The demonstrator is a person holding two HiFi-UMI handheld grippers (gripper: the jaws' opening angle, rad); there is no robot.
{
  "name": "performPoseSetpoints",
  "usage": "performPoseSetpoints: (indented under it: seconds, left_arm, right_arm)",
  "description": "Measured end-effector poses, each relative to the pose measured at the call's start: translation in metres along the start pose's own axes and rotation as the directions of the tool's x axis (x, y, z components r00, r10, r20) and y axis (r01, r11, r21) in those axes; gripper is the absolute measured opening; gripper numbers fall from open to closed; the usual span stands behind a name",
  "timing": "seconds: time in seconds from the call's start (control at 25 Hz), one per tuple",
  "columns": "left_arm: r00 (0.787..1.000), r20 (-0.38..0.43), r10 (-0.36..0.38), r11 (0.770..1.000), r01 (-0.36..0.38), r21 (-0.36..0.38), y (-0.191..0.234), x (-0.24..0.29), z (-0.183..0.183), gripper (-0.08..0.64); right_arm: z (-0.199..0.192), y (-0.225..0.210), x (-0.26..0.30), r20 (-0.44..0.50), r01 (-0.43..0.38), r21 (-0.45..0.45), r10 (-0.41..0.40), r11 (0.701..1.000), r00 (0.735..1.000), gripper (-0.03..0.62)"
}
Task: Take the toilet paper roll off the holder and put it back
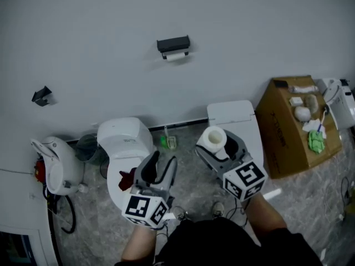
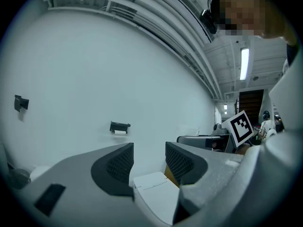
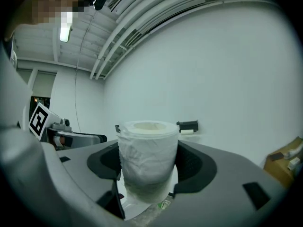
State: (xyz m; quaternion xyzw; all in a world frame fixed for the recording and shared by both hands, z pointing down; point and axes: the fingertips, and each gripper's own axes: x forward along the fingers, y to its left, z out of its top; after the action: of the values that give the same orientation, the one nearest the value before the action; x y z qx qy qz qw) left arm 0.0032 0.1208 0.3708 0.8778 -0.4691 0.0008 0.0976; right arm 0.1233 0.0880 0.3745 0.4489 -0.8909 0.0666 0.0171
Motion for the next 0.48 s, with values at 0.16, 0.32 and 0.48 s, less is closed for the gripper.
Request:
performPoseSetpoints:
  seconds: [0.16,0.32,0.48]
  left_arm:
    - [0.999,-0.006,0.033,0.999,-0.033,-0.002,-0.012,0.000,-0.007,0.198]
    - [0.999,-0.010,0.051,0.999,-0.051,-0.009,-0.017,0.003,-0.014,0.198]
    - [0.999,-0.006,0.054,0.998,-0.054,-0.011,-0.022,0.002,-0.015,0.198]
  right_arm:
    - [-0.009,-0.008,-0.008,-0.012,-0.030,0.009,0.030,1.000,0.999,0.308]
    - [-0.013,-0.012,-0.010,-0.023,-0.051,0.011,0.051,0.999,0.998,0.307]
    - [-0.015,-0.013,-0.014,-0.027,-0.058,0.009,0.059,0.998,0.998,0.308]
